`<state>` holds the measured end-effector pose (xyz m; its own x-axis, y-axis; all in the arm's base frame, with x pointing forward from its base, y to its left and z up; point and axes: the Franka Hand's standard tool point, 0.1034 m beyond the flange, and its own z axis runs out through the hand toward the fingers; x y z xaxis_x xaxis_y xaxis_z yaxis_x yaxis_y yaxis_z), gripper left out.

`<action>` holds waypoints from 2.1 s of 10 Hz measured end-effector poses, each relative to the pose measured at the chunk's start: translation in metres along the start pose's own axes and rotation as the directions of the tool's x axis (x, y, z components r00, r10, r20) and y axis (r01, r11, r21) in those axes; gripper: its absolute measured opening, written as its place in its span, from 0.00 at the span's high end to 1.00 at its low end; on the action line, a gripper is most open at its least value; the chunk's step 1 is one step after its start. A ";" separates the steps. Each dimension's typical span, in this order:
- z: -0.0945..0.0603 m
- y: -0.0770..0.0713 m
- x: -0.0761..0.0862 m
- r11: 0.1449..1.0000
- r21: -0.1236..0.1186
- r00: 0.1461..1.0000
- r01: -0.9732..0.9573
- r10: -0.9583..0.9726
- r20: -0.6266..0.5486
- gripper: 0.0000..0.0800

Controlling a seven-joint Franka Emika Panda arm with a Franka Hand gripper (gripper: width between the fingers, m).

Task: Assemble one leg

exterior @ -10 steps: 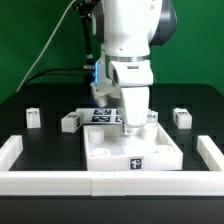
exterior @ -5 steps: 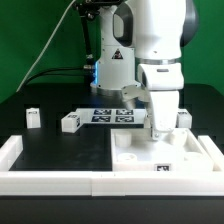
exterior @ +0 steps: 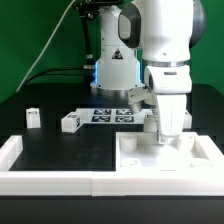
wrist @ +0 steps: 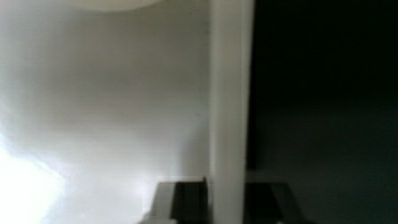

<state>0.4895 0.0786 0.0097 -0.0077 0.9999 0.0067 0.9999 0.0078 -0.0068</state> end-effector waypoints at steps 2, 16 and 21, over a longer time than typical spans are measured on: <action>0.000 0.000 0.000 1.000 0.000 1.000 0.000 0.000 0.000 0.49; -0.049 -0.049 0.027 0.929 -0.037 0.930 -0.368 0.368 0.014 0.19; -0.047 -0.050 0.029 0.768 -0.026 0.768 -0.640 0.640 -0.003 0.19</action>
Offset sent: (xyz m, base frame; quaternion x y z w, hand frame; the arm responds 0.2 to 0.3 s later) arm 0.0000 0.0000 0.0000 0.0000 0.0000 0.0000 1.0000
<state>0.4397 0.1072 0.0577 0.6340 0.7734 0.0033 0.7732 -0.6339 0.0160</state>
